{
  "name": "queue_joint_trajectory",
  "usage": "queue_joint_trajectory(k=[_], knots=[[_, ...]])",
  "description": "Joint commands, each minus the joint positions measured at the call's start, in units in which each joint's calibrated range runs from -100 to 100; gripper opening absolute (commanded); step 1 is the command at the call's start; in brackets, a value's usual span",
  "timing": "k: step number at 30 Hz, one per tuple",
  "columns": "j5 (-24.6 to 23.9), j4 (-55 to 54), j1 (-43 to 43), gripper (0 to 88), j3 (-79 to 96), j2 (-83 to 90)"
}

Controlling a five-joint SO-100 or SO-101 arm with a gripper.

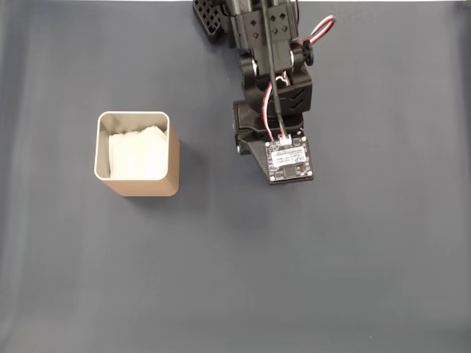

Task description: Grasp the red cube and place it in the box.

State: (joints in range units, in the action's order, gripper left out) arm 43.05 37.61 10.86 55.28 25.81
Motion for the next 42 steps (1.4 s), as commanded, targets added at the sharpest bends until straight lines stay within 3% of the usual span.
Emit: queue_joint_trajectory(k=[1,9,19,42], knots=[[1.07,6.75,-0.89,0.2,-4.78,5.38],[1.51,26.61,-2.94,0.2,-15.81,11.96],[2.25,42.04,-8.98,0.2,-30.21,12.83],[6.06,44.01,-27.79,0.2,-48.81,6.51]])
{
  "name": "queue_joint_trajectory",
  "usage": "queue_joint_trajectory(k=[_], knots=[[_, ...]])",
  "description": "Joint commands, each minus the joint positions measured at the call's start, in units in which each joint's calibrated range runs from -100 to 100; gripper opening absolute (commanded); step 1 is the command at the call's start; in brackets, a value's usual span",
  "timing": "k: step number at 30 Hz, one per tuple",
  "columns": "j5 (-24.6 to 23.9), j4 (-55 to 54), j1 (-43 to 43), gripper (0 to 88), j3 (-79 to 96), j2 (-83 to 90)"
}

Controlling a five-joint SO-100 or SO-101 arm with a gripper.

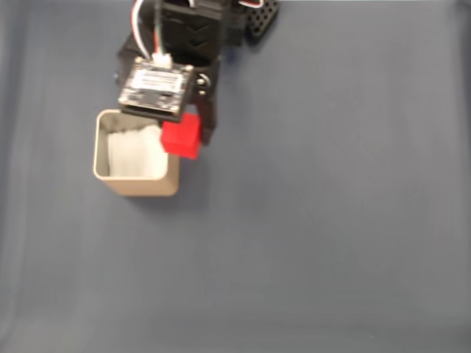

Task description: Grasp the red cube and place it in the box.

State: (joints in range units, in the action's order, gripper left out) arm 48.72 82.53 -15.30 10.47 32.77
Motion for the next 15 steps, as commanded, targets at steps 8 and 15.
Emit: queue_joint_trajectory(k=[8,15], knots=[[0.44,-3.22,-4.62,0.2,-4.0,-3.73],[0.39,-7.32,-7.6,0.2,-2.0,-9.27]])
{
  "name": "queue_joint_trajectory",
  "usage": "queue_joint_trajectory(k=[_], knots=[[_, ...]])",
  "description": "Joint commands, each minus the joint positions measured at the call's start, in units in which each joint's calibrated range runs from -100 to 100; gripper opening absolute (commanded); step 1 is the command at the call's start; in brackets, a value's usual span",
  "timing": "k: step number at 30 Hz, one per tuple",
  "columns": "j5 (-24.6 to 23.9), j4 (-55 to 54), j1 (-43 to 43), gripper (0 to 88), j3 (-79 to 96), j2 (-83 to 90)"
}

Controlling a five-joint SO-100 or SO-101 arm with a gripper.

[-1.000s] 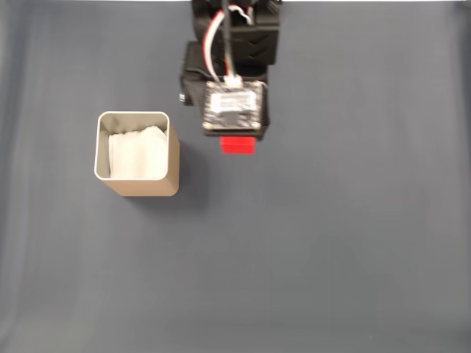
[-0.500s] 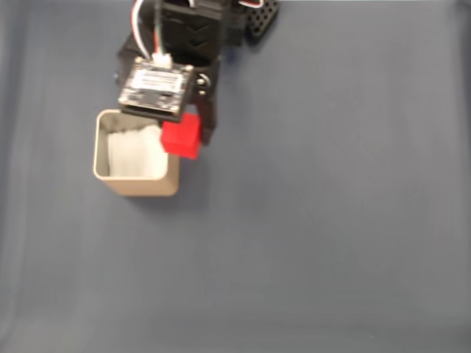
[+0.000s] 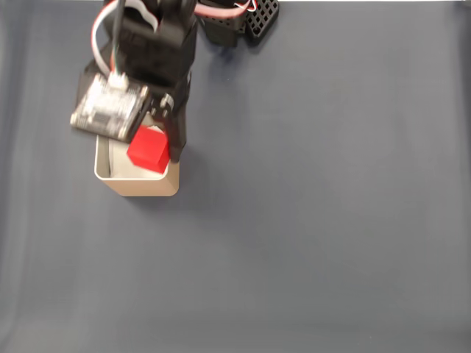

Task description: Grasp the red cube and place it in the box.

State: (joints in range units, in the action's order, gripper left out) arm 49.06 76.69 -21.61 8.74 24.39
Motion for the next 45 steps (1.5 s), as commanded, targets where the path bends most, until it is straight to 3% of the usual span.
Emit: queue_joint_trajectory(k=[1,42,45], knots=[[0.05,-1.8,-1.5,0.2,0.19,-1.06],[1.32,-8.77,-7.61,0.2,9.94,1.62],[0.88,-9.35,-7.61,3.3,10.04,1.62]])
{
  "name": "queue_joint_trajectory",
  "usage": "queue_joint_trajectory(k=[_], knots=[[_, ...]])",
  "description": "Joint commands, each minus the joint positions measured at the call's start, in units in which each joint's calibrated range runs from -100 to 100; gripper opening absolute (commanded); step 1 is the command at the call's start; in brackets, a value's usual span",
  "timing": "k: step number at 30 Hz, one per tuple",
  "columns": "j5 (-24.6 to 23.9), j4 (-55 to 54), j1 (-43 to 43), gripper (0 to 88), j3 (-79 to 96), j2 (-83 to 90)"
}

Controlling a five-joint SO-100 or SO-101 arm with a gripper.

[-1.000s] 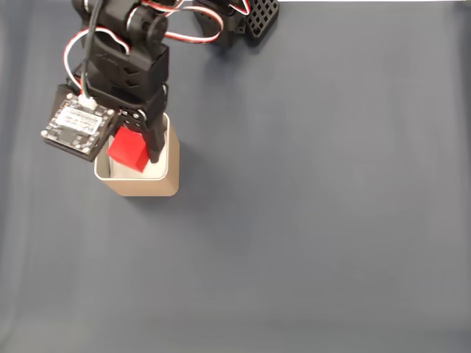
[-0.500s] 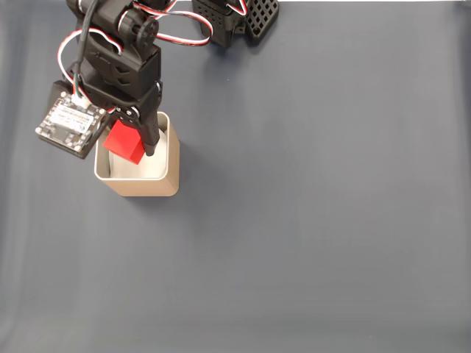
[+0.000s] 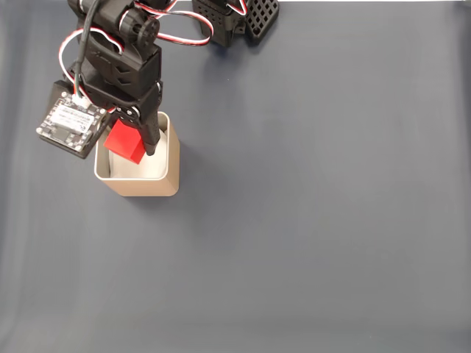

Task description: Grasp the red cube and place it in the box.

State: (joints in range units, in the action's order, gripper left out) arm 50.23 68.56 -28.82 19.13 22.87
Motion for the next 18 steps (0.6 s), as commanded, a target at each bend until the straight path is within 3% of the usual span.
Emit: queue_joint_trajectory(k=[1,13,18], knots=[[-0.59,-1.72,-0.39,5.4,-0.26,3.22],[-1.56,-5.66,-1.03,29.1,2.21,4.09],[-1.56,-6.31,-1.1,32.6,2.57,4.26]])
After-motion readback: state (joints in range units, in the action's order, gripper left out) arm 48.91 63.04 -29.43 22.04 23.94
